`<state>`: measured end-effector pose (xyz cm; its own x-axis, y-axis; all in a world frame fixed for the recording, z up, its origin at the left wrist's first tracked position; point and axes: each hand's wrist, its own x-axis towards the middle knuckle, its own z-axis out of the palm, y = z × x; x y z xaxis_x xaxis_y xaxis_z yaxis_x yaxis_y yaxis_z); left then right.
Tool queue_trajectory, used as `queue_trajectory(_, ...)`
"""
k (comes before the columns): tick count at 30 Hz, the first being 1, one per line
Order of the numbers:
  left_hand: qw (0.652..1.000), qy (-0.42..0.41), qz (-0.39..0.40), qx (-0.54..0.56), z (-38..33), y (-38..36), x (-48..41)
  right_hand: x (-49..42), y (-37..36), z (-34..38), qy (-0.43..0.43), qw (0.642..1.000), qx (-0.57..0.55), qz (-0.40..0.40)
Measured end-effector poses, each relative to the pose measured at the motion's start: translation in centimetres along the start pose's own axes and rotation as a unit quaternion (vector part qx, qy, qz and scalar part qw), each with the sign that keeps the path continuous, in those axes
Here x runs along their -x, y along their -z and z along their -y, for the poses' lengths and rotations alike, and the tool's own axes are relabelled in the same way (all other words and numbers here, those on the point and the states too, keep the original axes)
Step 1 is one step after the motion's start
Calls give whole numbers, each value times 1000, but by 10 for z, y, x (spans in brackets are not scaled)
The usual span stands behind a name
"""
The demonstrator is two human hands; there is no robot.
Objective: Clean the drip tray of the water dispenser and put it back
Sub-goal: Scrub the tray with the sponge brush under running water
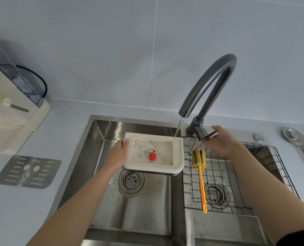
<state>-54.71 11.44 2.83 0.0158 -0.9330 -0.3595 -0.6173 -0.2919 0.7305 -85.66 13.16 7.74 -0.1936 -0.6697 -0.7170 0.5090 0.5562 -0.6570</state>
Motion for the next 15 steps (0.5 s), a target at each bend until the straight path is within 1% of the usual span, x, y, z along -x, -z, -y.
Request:
queue_trajectory(2, 1000, -2, -1, 0, 0, 0, 0, 8, 3, -10, 37, 994, 100, -16)
queue_trajectory(3, 1000, -3, 0, 1, 0, 0, 0, 10, 8, -18, 51, 983, 172, -37)
queue_trajectory(4, 1000, -2, 0, 2, 0, -1, 0, 12, 14, -28, 61, 960, 266, -59)
queue_trajectory(5, 1000, -2, -1, 4, 1, -1, 1, 15, 22, -41, 68, 922, 372, -81)
queue_trajectory(6, 1000, -2, -2, 4, 1, -1, 1, 18, 28, -55, 70, 876, 469, -90)
queue_trajectory(7, 1000, -4, -3, 3, 1, -1, 1, 18, 35, -70, 64, 834, 541, -92)
queue_trajectory(8, 1000, -7, -5, 1, 1, -1, 1, 19, 41, -85, 44, 808, 580, -91)
queue_trajectory(11, 1000, -14, -10, 1, -2, -4, 2, 20, 48, -125, -23, 769, 633, -82)
queue_trajectory(13, 1000, -14, -11, 9, -5, -6, 3, 18, 49, -144, -28, 742, 665, -80)
queue_trajectory(15, 1000, -16, -14, 12, -7, -7, 5, 14, 49, -158, -10, 732, 674, -97)
